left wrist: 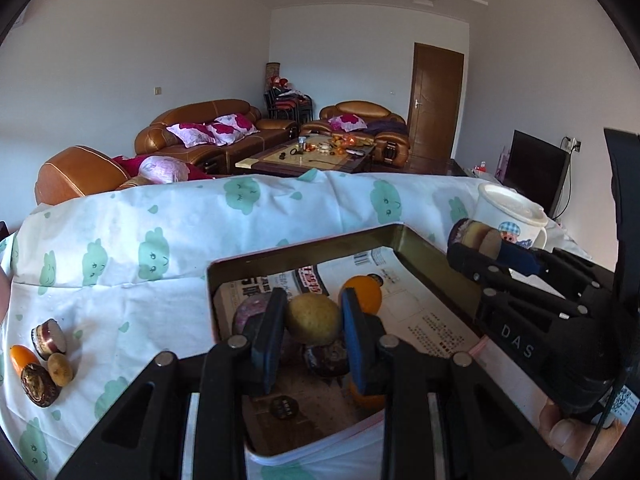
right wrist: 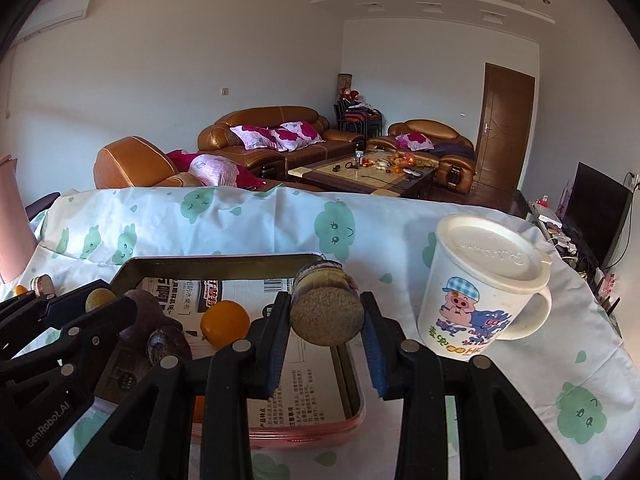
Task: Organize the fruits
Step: 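Carry the cake roll and yellow fruit over the tin box, then release the cake roll and yellow fruit into the tin box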
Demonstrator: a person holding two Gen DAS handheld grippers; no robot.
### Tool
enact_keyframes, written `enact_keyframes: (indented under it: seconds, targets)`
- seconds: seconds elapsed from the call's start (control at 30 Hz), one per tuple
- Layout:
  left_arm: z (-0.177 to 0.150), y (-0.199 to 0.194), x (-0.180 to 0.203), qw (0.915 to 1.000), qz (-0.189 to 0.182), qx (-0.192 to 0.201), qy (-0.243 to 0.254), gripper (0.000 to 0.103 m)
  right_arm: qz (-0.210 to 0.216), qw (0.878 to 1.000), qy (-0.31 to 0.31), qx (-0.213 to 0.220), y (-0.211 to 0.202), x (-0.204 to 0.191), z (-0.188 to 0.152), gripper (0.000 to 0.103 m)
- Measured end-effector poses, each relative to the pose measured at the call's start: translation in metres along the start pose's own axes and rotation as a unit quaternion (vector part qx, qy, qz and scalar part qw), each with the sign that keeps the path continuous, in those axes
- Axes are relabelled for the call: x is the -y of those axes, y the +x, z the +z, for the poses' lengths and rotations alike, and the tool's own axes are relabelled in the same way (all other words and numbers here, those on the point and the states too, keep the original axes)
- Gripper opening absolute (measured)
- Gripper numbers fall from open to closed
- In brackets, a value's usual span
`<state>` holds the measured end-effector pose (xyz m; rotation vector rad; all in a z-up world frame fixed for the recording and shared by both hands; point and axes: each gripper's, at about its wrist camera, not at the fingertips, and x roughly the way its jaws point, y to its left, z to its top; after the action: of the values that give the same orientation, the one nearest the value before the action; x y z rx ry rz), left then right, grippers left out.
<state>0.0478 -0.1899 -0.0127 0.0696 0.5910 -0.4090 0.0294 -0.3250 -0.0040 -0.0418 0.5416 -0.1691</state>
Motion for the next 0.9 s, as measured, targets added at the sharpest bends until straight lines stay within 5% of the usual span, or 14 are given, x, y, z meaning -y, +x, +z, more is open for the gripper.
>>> enact_keyframes:
  seconds: [0.37, 0.9]
  targets:
    - [0.001, 0.024, 0.01, 0.9989, 0.019, -0.042, 0.0, 0.03, 0.022, 0.999, -0.028, -0.03, 0.015, -0.005, -0.004, 0.036]
    - [0.0, 0.018, 0.009, 0.9994, 0.02, -0.027, 0.0, 0.033, 0.095, 0.994, 0.005, -0.045, 0.016, -0.002, -0.007, 0.038]
